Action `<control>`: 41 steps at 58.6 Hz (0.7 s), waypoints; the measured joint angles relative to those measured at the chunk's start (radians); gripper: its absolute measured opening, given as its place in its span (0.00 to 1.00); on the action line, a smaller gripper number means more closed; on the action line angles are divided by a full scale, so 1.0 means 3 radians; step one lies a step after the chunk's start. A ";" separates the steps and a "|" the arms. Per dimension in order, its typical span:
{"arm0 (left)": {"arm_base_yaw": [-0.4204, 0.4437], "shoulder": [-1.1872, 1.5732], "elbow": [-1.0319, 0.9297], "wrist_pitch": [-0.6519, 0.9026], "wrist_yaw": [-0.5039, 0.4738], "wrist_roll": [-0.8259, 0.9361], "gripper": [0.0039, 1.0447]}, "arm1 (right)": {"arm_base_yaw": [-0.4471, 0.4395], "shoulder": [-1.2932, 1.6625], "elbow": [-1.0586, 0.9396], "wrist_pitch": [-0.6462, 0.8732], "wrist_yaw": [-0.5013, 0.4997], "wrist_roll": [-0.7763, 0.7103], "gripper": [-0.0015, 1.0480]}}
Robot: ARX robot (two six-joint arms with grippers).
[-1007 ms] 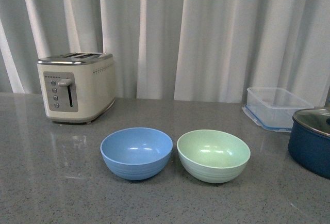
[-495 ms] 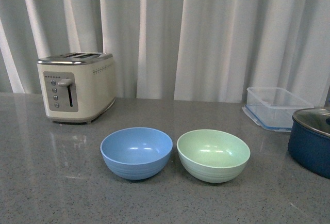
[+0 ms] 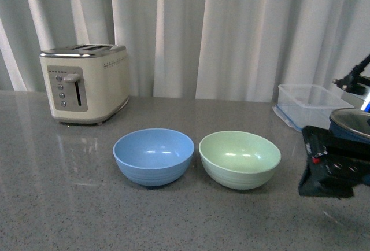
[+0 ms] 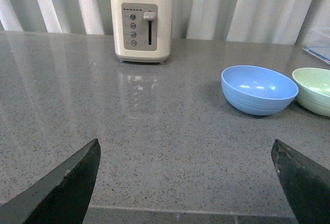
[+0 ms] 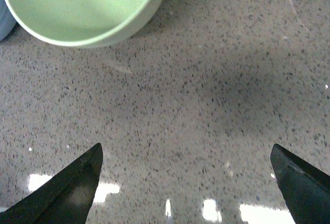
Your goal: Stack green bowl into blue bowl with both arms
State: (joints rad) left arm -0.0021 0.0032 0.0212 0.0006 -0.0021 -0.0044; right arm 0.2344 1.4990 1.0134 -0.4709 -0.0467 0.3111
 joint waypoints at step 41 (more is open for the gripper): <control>0.0000 0.0000 0.0000 0.0000 0.0000 0.0000 0.94 | -0.0098 0.1400 0.1445 -0.0045 -0.0051 -0.0313 0.90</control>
State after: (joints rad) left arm -0.0021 0.0032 0.0212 0.0006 -0.0021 -0.0044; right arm 0.2050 1.9190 1.4467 -0.4843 -0.0620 0.2172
